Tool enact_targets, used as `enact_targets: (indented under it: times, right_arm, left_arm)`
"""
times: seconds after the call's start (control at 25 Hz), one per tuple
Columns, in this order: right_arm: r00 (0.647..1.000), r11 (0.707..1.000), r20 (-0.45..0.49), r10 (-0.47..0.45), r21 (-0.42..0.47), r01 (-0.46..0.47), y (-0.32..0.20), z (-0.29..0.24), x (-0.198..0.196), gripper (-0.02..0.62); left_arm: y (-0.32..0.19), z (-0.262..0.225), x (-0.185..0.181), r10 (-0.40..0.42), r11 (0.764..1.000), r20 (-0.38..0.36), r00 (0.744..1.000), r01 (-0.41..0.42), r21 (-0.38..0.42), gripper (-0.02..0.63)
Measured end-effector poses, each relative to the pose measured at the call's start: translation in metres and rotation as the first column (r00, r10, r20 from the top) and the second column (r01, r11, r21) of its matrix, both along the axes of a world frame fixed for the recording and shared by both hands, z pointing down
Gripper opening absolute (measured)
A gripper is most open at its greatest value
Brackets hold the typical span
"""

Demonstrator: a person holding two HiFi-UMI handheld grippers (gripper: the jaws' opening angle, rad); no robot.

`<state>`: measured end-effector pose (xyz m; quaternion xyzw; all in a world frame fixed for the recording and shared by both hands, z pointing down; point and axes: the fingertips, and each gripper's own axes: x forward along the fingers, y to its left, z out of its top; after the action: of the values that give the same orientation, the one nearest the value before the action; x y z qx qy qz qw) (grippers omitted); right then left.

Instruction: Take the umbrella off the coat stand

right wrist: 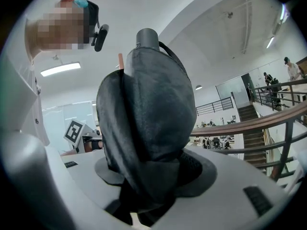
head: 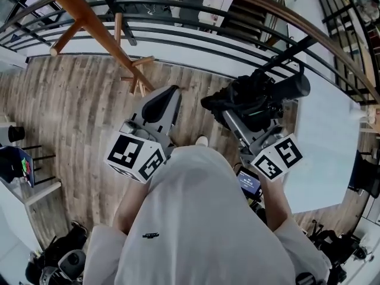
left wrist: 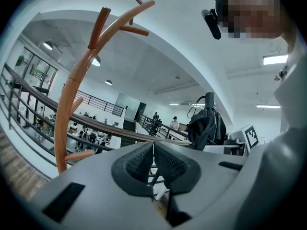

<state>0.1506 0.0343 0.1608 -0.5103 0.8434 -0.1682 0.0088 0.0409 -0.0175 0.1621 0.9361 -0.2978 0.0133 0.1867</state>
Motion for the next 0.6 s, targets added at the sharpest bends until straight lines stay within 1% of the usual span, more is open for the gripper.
enact_targets:
  times: [0.12,0.24,0.36,0.6]
  right_arm:
    - [0.999,1.000,0.029,-0.020,-0.008,0.020,0.003,0.002,-0.006,0.274]
    - [0.999,0.999,0.048,-0.026,-0.027,0.027,0.009,0.006,-0.004,0.273]
    - [0.999,0.999,0.040,-0.017,-0.026,0.018,0.012,0.008,0.000,0.274]
    - [1.000,1.000,0.023,0.007,-0.020,-0.006,0.022,0.010,0.005,0.273]
  left_arm:
    - [0.002,-0.001,0.006,0.009,1.000,-0.010,1.000,-0.009,0.002,0.024]
    - [0.006,-0.003,0.014,0.022,1.000,-0.007,1.000,-0.022,0.007,0.023]
    - [0.009,-0.001,0.017,0.022,1.000,0.006,1.000,-0.022,0.001,0.025]
    - [0.018,0.004,0.024,0.019,1.000,-0.002,1.000,-0.019,-0.004,0.023]
